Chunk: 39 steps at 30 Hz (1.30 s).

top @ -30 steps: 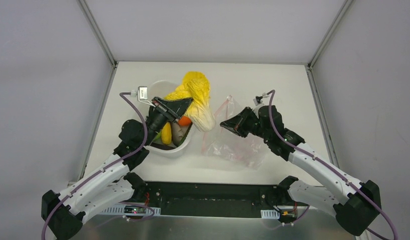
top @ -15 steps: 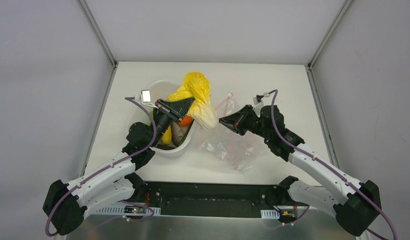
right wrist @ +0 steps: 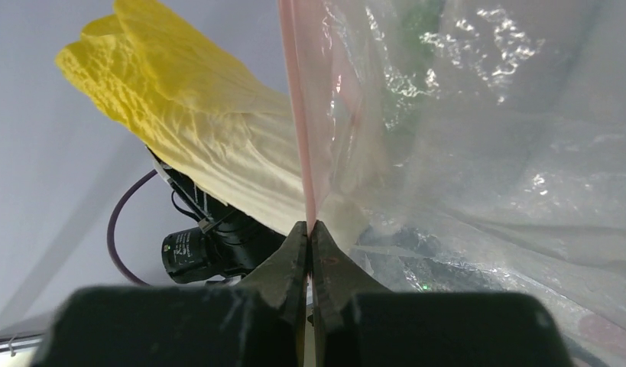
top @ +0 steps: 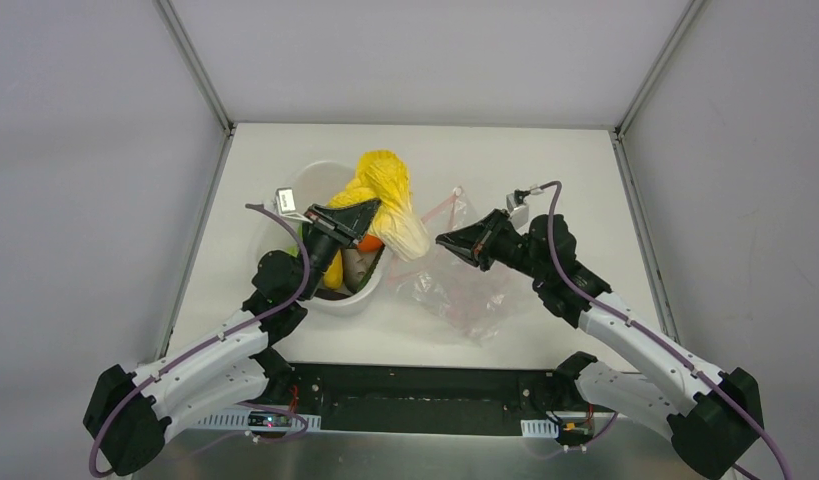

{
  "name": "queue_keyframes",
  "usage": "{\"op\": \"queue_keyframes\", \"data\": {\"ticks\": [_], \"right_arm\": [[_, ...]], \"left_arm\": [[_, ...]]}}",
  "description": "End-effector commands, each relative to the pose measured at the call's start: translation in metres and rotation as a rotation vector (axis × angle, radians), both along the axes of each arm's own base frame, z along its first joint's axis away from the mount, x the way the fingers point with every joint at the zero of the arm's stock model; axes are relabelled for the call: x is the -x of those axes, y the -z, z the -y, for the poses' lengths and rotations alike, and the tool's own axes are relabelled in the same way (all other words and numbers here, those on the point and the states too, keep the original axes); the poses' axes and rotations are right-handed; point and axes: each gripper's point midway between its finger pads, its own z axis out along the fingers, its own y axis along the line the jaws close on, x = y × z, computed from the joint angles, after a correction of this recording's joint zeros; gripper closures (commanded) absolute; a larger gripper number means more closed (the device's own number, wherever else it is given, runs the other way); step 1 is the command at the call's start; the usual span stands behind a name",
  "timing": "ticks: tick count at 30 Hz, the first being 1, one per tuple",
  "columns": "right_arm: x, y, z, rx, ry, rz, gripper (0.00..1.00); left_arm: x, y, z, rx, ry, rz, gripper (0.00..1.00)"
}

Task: Place the food in the zip-top bag and seal the zipper
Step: Place the fake vegetable in the zipper food storage bag.

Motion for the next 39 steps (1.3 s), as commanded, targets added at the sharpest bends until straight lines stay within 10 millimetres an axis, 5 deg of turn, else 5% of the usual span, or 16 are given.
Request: {"op": "queue_keyframes", "data": {"ticks": [1,11,21,29,33,39], "right_arm": [[0.007,-0.043,-0.004,-0.111,-0.054,0.097,0.97],[0.002,-0.045,-0.009,-0.100,-0.070,0.157,0.97],[0.000,-0.072,0.003,-0.222,0.010,0.199,0.99],[-0.008,-0.081,0.003,-0.247,0.036,0.232,0.99],[-0.010,-0.091,0.008,-0.252,0.043,0.269,0.99],[-0.009,-0.094,0.013,-0.251,0.047,0.291,0.99]], "left_arm": [[0.006,-0.019,-0.004,0.008,-0.017,0.047,1.00],[0.014,-0.035,0.031,0.031,0.090,0.065,1.00],[0.006,-0.028,0.015,0.030,-0.040,0.018,1.00],[0.017,-0.031,0.050,-0.028,0.083,0.040,1.00],[0.020,-0.028,0.058,-0.102,0.118,0.016,0.85],[0.023,-0.031,0.060,-0.176,0.137,0.014,0.42]]}}
